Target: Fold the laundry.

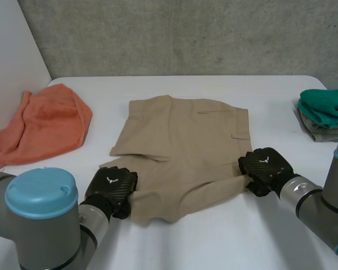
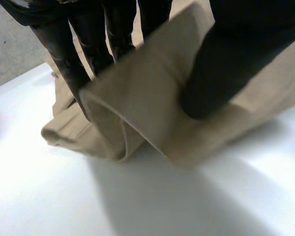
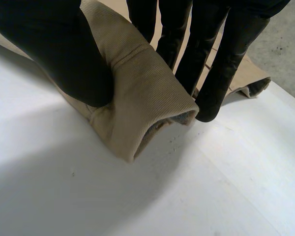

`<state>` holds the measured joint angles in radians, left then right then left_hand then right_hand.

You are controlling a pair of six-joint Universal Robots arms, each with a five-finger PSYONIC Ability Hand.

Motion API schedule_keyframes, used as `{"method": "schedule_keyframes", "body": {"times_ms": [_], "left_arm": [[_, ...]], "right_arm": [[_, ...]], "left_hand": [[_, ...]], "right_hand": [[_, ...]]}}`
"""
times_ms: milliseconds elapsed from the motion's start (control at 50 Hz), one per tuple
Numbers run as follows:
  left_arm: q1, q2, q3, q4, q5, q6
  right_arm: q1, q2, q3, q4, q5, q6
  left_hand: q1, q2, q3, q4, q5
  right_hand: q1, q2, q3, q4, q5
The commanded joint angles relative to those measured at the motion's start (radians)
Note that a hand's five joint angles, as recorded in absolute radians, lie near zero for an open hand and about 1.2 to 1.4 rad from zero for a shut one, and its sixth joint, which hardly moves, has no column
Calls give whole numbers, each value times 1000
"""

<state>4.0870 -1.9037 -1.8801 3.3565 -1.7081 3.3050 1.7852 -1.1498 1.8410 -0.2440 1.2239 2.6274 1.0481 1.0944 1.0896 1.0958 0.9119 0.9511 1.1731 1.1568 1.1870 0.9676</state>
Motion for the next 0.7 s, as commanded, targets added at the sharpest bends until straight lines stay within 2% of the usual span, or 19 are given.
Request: {"method": "schedule_keyframes", "body": {"times_ms": [20,160,280,320,360,420,500,540,640,700], "left_arm": [[-7,20,-27,-5,2,2],[-14,109,-47,-64,2,65],[-23,236,-80,-288,5,263],[-34,258,-91,-350,8,294],[-63,276,-96,-425,15,317],[-94,276,-80,-465,13,317],[-99,253,-16,-418,12,318],[-97,197,47,-352,10,323],[-59,43,208,-198,1,327],[-16,-72,326,-125,-5,326]], "right_arm": [[-4,-80,9,100,8,-38],[-6,-146,0,256,20,-87],[-7,-264,6,507,45,-239],[-12,-315,14,630,57,-332],[-29,-337,18,696,69,-380],[-73,-357,15,773,77,-461],[-81,-340,-28,704,75,-443],[-75,-315,-51,649,83,-408],[-43,-129,-191,504,109,-281],[-23,-62,-267,477,137,-256]], "left_hand": [[348,302,307,300,310],[348,302,307,300,310],[348,302,307,300,310],[348,302,307,300,310],[348,302,307,300,310],[348,302,307,300,310],[348,302,307,300,310],[348,302,307,300,310],[348,302,307,300,310],[348,302,307,300,310]], "right_hand": [[445,223,239,209,254],[445,223,239,209,254],[445,223,239,209,254],[445,223,239,209,254],[445,223,239,209,254],[445,223,239,209,254],[445,223,239,209,254],[445,223,239,209,254],[445,223,239,209,254],[445,223,239,209,254]]}}
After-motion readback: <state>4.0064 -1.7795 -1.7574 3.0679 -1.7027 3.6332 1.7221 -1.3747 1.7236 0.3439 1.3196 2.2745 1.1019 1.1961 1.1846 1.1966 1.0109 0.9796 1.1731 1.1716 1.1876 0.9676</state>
